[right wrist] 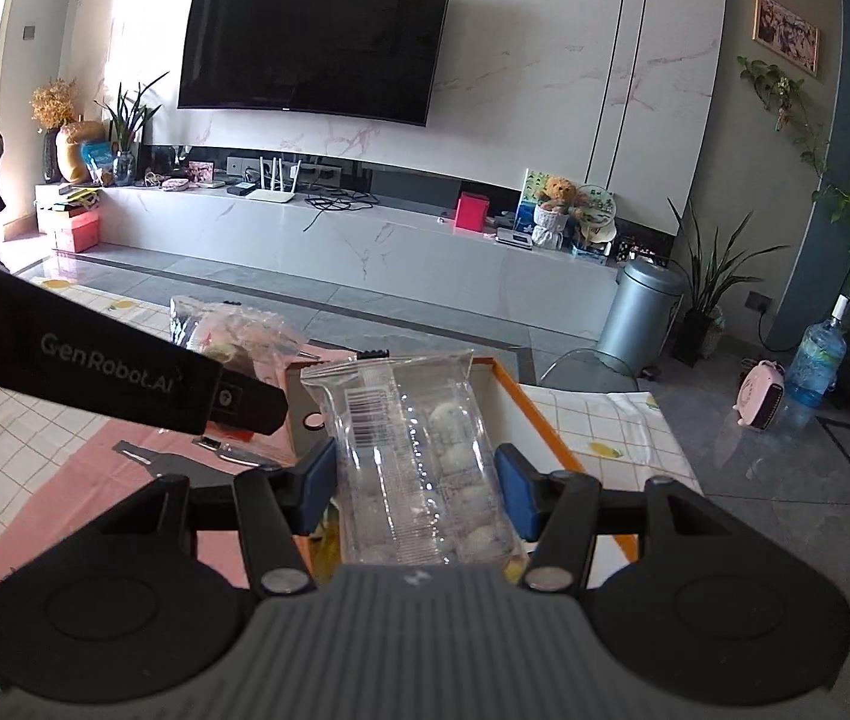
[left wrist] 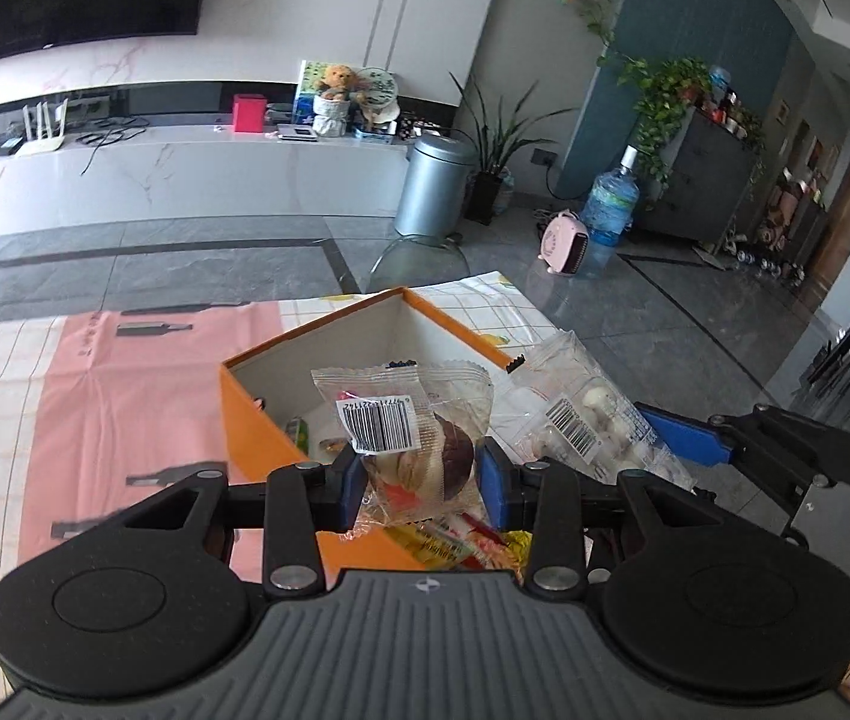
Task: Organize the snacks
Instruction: 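Carry the bread roll and white-ball tray into the orange box and open both tools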
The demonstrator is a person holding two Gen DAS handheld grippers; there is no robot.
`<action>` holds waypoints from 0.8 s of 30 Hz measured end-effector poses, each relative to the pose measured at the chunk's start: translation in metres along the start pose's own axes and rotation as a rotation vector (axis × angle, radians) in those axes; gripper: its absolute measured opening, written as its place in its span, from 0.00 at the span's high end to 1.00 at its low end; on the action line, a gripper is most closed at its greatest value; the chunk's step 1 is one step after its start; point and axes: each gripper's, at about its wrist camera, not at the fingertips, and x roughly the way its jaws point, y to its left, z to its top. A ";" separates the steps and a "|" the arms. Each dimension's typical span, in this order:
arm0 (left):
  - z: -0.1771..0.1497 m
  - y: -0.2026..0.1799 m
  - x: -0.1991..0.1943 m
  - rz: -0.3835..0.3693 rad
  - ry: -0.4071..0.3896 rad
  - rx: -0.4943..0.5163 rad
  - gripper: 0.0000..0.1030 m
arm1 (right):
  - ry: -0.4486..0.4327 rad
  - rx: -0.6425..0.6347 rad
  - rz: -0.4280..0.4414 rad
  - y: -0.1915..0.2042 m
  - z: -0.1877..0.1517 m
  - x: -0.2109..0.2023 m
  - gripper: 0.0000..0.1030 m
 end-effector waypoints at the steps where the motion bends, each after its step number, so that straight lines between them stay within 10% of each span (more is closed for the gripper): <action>1: 0.004 -0.004 0.007 -0.001 0.006 0.015 0.58 | 0.012 0.001 -0.005 -0.007 0.002 0.005 0.47; 24: 0.015 0.010 0.145 0.024 0.277 0.185 0.58 | 0.355 -0.151 0.023 -0.041 0.002 0.173 0.47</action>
